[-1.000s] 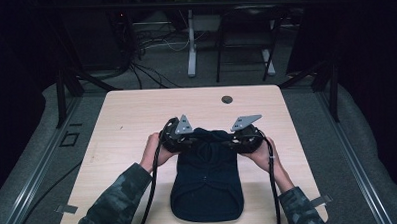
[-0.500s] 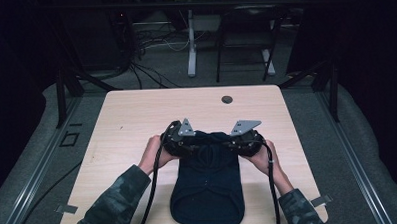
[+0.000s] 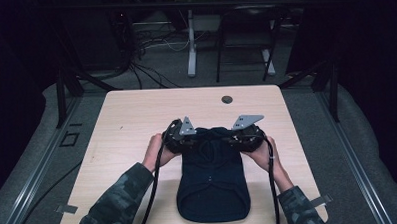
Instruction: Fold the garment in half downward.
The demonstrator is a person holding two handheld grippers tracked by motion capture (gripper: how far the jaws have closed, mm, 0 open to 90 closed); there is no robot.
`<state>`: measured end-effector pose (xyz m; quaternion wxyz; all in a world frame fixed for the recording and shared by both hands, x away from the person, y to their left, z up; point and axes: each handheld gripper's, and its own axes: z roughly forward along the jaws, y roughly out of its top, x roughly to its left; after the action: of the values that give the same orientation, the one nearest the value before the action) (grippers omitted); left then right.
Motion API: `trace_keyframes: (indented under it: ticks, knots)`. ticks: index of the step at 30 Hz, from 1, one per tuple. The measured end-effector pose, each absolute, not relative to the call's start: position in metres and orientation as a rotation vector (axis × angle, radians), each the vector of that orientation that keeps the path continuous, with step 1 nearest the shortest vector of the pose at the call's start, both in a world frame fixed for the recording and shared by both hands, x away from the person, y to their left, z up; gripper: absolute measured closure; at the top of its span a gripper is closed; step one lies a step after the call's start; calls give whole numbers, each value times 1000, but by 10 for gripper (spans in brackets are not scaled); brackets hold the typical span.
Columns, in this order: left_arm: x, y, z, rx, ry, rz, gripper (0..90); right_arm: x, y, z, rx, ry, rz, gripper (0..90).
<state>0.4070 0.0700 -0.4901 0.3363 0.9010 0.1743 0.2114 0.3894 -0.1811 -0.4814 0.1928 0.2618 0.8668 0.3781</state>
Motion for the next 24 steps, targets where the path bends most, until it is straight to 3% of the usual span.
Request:
trace_keyframes:
  ticks: [8,14,16,20,24]
  knots:
    - [400,62,-482,2324,377,759,683,402,-178,-479,823,2524,1003,501]
    - [402,66,-482,2331,418,691,652,408,-176,-485,825,2490,1001,677]
    - [405,70,-482,2333,438,642,607,406,-176,-486,805,2476,1002,698]
    - [408,74,-481,2303,496,595,363,400,-171,-485,737,2421,987,717]
    - [411,76,-480,2310,507,571,308,396,-168,-483,681,2370,983,719]
